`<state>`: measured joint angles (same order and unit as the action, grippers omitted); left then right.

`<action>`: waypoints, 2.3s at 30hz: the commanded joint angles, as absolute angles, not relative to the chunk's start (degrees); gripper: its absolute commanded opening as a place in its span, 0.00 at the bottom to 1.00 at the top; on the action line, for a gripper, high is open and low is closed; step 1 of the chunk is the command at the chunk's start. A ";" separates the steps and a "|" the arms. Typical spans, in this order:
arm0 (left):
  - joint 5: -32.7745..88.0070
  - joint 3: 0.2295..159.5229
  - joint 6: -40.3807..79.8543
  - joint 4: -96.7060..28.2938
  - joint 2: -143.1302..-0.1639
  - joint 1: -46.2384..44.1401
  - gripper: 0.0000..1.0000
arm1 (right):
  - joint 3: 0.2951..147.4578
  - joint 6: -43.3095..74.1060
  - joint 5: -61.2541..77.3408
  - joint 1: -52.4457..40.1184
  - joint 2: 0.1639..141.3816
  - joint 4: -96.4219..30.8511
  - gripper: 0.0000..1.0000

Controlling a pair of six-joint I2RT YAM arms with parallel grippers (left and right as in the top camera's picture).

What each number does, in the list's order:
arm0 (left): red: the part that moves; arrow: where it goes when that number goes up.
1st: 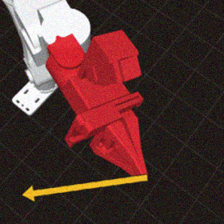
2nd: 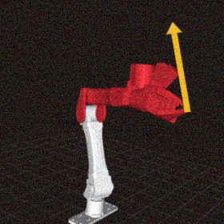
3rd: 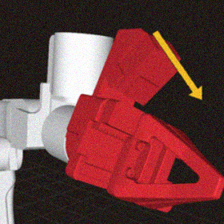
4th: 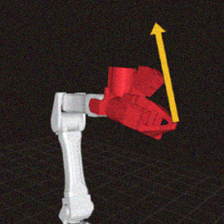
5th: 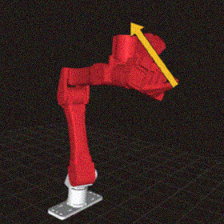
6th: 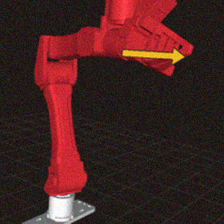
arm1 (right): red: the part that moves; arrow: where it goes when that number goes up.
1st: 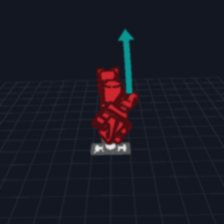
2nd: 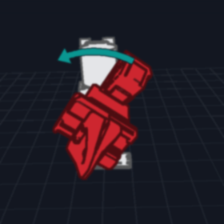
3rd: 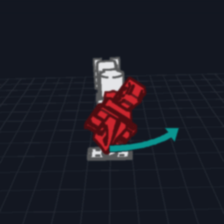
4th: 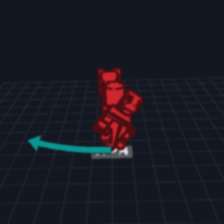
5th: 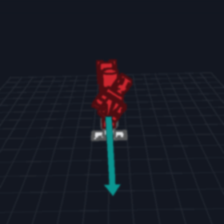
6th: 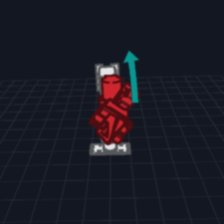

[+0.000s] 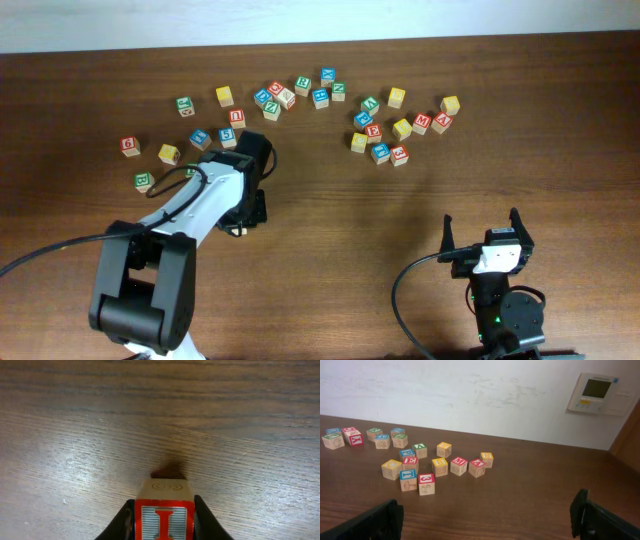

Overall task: Spell out ICRA
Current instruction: 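Carry the red I block toward the open table center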

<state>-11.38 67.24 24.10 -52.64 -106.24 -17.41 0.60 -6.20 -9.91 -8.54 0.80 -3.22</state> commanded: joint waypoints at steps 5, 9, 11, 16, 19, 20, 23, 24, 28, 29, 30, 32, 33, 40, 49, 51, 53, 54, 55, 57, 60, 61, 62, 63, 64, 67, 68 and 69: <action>-11.40 65.65 24.38 -52.18 -105.36 -17.52 0.52 | 0.32 -5.91 -9.63 -8.19 0.36 -3.70 0.98; -11.40 65.65 23.24 -51.37 -105.36 -17.52 0.48 | 0.32 -5.91 -9.63 -8.19 0.36 -3.70 0.98; -11.38 65.65 21.91 -51.00 -105.36 -17.52 0.43 | 0.32 -5.91 -9.63 -8.19 0.36 -3.70 0.98; -11.16 65.65 20.93 -51.44 -105.36 -17.54 0.27 | 0.32 -5.91 -9.63 -8.19 0.36 -3.70 0.98; -10.98 65.65 20.25 -52.05 -105.36 -17.52 0.26 | 0.32 -5.91 -9.63 -8.19 0.36 -3.70 0.98; -9.26 65.67 17.87 -52.07 -105.36 -17.52 0.26 | 0.32 -5.91 -9.63 -8.19 0.36 -3.70 0.98; -7.66 65.65 16.58 -52.14 -105.36 -17.54 0.26 | 0.32 -5.91 -9.63 -8.19 0.36 -3.70 0.98; -7.68 65.65 16.60 -52.14 -105.36 -17.54 0.26 | 0.32 -5.91 -9.63 -8.19 0.36 -3.70 0.98; -7.70 65.65 16.62 -52.12 -105.36 -17.52 0.29 | 0.32 -5.91 -9.63 -8.19 0.36 -3.70 0.98; -7.70 65.65 16.62 -52.12 -105.36 -17.52 0.31 | 0.32 -5.91 -9.63 -8.19 0.36 -3.70 0.98; -7.70 65.65 16.62 -52.12 -105.36 -17.52 0.31 | 0.32 -5.91 -9.63 -8.19 0.36 -3.70 0.98; -7.70 65.65 16.62 -52.12 -105.36 -17.52 0.33 | 0.32 -5.91 -9.63 -8.19 0.36 -3.70 0.98; -7.70 65.65 16.62 -52.12 -105.36 -17.52 0.33 | 0.32 -5.91 -9.63 -8.19 0.36 -3.70 0.98; -7.68 65.65 16.64 -52.12 -105.36 -17.52 0.34 | 0.32 -5.91 -9.63 -8.19 0.36 -3.70 0.98; -7.22 65.65 16.64 -52.10 -105.36 -17.52 0.26 | 0.32 -5.91 -9.63 -8.19 0.36 -3.70 0.98; -6.81 65.67 16.64 -52.03 -105.36 -17.52 0.27 | 0.32 -5.91 -9.63 -8.19 0.36 -3.70 0.98; -6.83 65.65 16.64 -52.03 -105.36 -17.52 0.27 | 0.32 -5.91 -9.63 -8.19 0.36 -3.70 0.98; -6.85 65.65 16.64 -52.03 -105.36 -17.52 0.27 | 0.32 -5.91 -9.63 -8.19 0.36 -3.70 0.98; -6.87 65.65 16.64 -52.03 -105.36 -17.52 0.27 | 0.32 -5.91 -9.63 -8.19 0.36 -3.70 0.98; -6.85 65.65 16.64 -52.05 -105.36 -17.52 0.28 | 0.32 -5.91 -9.63 -8.19 0.36 -3.70 0.98; -6.85 65.65 16.64 -52.07 -105.36 -17.47 0.28 | 0.32 -5.91 -9.63 -8.19 0.36 -3.70 0.98; -6.85 65.65 16.64 -52.05 -105.36 -17.47 0.28 | 0.32 -5.91 -9.63 -8.19 0.36 -3.70 0.98; -6.85 65.65 16.64 -52.05 -105.36 -17.47 0.30 | 0.32 -5.91 -9.63 -8.19 0.36 -3.70 0.98; -6.85 65.65 16.64 -52.05 -105.36 -17.47 0.33 | 0.32 -5.91 -9.63 -8.19 0.36 -3.70 0.98; -6.87 65.65 16.64 -52.05 -105.36 -17.47 0.46 | 0.32 -5.91 -9.61 -8.19 0.36 -3.70 0.98; -6.87 65.65 16.64 -51.92 -105.36 -17.47 0.61 | 0.32 -5.91 -9.63 -8.19 0.36 -3.70 0.98; -6.85 65.65 16.64 -51.77 -105.36 -17.47 0.61 | 0.32 -5.91 -9.63 -8.19 0.36 -3.70 0.98; -6.85 65.67 16.64 -51.59 -105.36 -17.47 0.62 | 0.32 -5.91 -9.63 -8.19 0.36 -3.70 0.98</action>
